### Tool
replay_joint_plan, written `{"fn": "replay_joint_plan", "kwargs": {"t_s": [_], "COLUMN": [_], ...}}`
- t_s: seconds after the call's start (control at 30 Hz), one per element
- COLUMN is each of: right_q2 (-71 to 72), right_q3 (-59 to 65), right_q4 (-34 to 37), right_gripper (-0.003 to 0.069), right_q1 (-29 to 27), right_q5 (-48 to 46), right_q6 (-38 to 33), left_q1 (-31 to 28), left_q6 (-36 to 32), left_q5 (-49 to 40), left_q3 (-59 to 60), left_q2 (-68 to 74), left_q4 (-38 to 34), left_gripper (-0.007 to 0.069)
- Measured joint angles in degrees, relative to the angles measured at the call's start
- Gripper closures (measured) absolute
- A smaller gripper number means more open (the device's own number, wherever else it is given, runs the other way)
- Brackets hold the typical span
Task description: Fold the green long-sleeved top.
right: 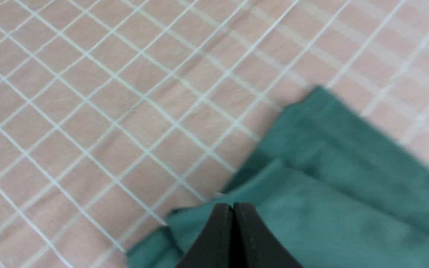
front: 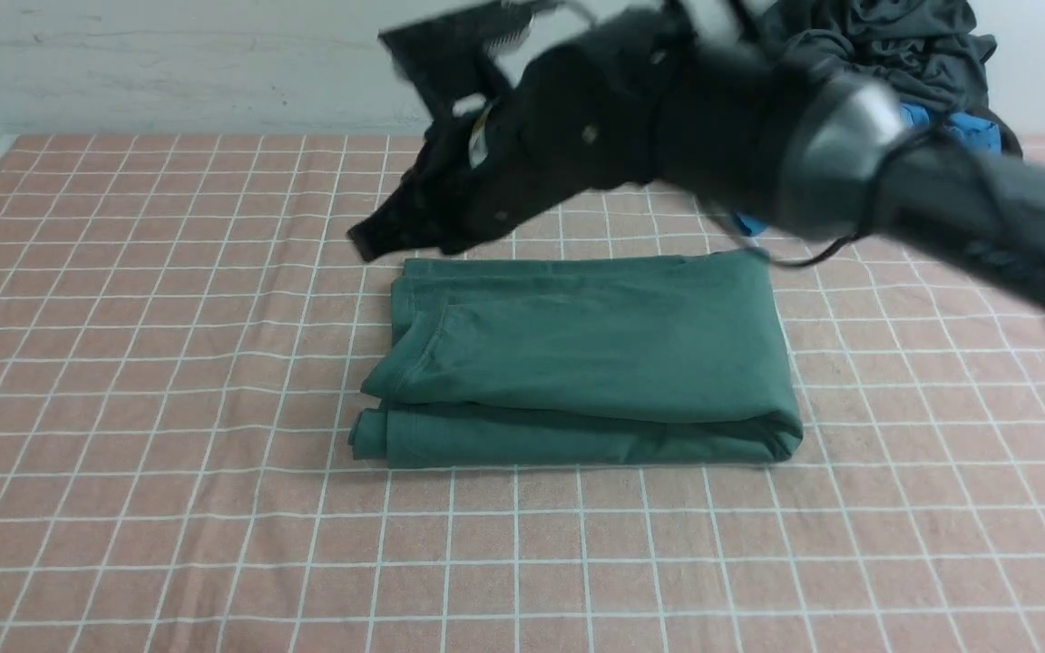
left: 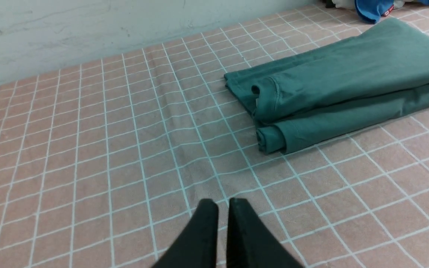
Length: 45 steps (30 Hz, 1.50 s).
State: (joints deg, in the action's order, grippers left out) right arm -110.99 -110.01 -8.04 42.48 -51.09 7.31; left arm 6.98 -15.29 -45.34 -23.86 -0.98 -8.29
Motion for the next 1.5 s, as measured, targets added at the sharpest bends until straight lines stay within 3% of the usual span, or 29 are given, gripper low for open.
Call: {"fn": "replay_joint_plan", "kwargs": {"t_s": [0.13, 0.27, 0.43, 0.63, 0.73, 1.03, 1.33, 1.5], "right_q2": [10.59, 24.39, 46.6, 75.43, 85.05, 110.1, 109.82, 111.36], "right_q3": [2.38, 18.17, 48.15, 80.85, 90.64, 104.99, 108.16, 111.61], "right_q4": [-9.56, -9.75, -8.01, -7.61, -7.61, -7.61, -8.06, -3.0], "right_gripper": [0.0673, 0.0673, 0.0673, 0.0673, 0.0673, 0.0673, 0.0673, 0.0673], "right_q1": [0.11, 0.11, 0.11, 0.11, 0.11, 0.11, -0.81, -12.64], "right_q5": [-12.15, -12.89, 5.29, 35.53, 40.98, 38.92, 34.9, 36.99], "right_q6": [0.0, 0.0, 0.69, 7.1, 9.31, 10.51, 10.51, 9.04], "left_q1": [0.52, 0.52, 0.52, 0.52, 0.52, 0.52, 0.52, 0.52], "left_q6": [0.17, 0.27, 0.27, 0.27, 0.27, 0.27, 0.27, 0.27], "left_q5": [4.48, 9.92, 10.5, 10.5, 10.53, 10.61, 10.52, 10.48], "left_q3": [0.36, 0.38, 0.38, 0.38, 0.38, 0.44, 0.44, 0.44], "left_q2": [0.0, 0.0, 0.0, 0.0, 0.0, -0.05, -0.12, -0.12], "left_q4": [-0.12, -0.25, -0.27, -0.27, -0.27, -0.27, -0.69, -0.74], "left_gripper": [0.0594, 0.0594, 0.0594, 0.0594, 0.0594, 0.0594, 0.0594, 0.0594]}}
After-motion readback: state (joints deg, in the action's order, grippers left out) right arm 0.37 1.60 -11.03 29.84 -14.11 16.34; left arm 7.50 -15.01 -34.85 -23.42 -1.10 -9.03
